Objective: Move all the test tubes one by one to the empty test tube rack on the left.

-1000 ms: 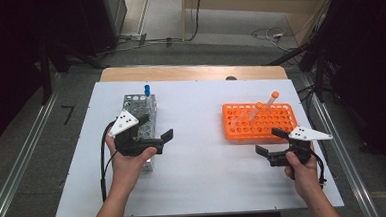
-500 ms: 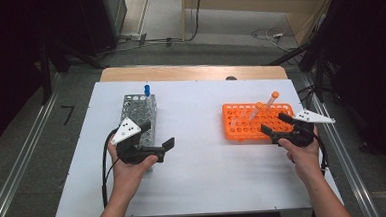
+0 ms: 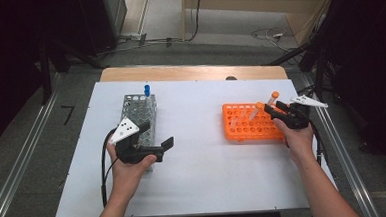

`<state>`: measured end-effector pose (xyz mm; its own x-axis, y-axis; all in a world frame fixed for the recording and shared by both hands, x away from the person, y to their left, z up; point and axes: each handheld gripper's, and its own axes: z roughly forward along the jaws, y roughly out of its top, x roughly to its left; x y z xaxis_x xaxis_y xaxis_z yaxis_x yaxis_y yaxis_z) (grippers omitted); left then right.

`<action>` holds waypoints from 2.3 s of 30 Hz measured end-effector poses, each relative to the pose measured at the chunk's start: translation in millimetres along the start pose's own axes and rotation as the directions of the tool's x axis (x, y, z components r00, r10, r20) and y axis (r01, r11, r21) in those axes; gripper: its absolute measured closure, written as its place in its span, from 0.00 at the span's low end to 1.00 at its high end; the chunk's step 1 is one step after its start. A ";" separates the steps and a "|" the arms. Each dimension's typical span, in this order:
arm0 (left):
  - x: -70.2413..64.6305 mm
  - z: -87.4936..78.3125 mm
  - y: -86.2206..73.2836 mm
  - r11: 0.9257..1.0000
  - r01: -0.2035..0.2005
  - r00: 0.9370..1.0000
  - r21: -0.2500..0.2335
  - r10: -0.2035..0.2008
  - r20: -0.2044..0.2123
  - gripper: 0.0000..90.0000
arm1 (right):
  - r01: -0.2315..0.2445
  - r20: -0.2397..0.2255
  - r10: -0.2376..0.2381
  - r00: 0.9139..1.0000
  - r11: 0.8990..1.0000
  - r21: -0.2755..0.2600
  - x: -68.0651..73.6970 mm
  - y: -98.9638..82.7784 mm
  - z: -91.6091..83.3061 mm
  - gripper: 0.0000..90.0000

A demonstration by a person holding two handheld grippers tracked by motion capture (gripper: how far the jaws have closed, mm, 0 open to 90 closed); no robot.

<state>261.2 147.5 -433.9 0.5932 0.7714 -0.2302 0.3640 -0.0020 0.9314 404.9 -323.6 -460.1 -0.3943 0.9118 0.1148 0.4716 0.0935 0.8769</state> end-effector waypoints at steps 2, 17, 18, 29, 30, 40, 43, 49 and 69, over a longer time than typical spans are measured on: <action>-0.4 0.1 0.1 1.000 -0.001 1.000 0.003 0.001 0.002 0.00 | 0.006 0.013 -0.006 1.000 1.000 0.021 0.4 0.3 5.2 0.54; -1.6 3.2 -0.5 1.000 0.001 1.000 0.011 -0.001 0.004 0.00 | 0.025 0.154 -0.040 0.987 0.995 0.099 7.5 1.2 22.6 0.81; -1.8 3.5 -0.6 1.000 0.001 1.000 0.010 -0.001 0.005 0.00 | 0.024 0.155 -0.038 0.987 0.995 0.096 7.6 1.1 22.5 0.81; -3.2 3.9 -0.3 1.000 -0.002 1.000 0.004 0.002 0.009 0.00 | 0.037 0.139 -0.033 0.990 0.999 -0.025 9.9 3.9 -0.3 0.82; -3.2 3.8 -0.1 1.000 -0.002 1.000 0.005 0.002 0.009 0.00 | 0.035 0.133 -0.030 0.991 0.999 -0.035 10.2 5.0 -4.3 0.82; -6.1 4.2 1.3 1.000 -0.010 1.000 0.002 0.010 0.014 0.00 | 0.060 0.076 -0.056 0.996 0.997 -0.054 22.1 0.9 -40.6 0.82; -7.5 4.8 1.5 1.000 -0.014 1.000 0.002 0.014 0.016 0.00 | 0.076 0.057 -0.073 0.996 0.996 -0.046 28.4 -4.9 -48.7 0.82; -10.4 5.9 1.5 1.000 -0.021 1.000 0.007 0.020 0.023 0.00 | 0.083 0.011 -0.083 0.996 0.995 -0.048 41.8 -17.1 -65.1 0.81; -31.1 17.2 -1.1 0.997 -0.068 0.994 0.029 0.065 0.082 0.00 | 0.205 -0.202 -0.205 0.958 0.979 -0.020 108.5 -40.6 -69.0 0.81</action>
<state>254.7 112.6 -432.6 0.6730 0.7145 -0.1913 0.3437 -0.0730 0.9363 288.6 -256.0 -451.0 -0.6335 0.7733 0.0244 0.3644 0.2704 0.8911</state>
